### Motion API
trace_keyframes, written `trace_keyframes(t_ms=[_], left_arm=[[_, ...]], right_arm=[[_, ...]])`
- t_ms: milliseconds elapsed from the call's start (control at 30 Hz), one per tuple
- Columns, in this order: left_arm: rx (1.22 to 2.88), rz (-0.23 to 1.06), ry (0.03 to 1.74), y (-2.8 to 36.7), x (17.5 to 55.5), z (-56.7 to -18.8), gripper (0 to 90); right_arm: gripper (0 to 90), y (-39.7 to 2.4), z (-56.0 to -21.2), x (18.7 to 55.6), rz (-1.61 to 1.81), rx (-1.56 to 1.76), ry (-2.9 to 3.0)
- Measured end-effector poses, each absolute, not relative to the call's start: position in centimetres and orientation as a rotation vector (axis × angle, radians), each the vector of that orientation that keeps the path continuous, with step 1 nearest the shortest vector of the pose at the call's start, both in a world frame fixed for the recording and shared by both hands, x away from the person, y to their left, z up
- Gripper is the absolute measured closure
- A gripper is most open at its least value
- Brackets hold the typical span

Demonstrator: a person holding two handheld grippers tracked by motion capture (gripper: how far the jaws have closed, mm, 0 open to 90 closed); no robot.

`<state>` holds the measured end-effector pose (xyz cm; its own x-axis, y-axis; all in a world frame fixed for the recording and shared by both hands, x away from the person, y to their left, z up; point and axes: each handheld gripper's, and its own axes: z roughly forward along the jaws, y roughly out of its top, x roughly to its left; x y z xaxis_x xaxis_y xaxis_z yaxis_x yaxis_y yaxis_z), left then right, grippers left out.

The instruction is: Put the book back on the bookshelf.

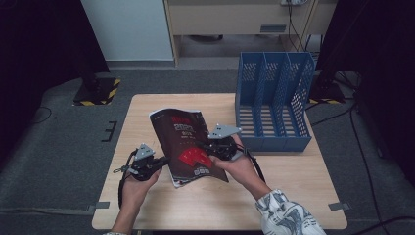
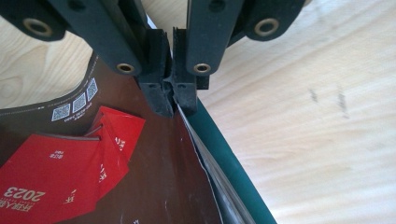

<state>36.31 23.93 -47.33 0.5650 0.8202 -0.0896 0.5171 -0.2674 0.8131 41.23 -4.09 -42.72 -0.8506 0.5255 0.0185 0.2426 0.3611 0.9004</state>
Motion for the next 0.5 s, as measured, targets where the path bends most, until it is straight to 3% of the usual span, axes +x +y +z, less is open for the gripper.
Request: trace_keyframes(t_ms=[500], left_arm=[[1.94, 0.524, 1.075, 24.2, 37.7, -46.4, 87.3]], right_arm=[[85.5, -3.5, -42.8, 42.2, 1.466, 0.685, 2.294]])
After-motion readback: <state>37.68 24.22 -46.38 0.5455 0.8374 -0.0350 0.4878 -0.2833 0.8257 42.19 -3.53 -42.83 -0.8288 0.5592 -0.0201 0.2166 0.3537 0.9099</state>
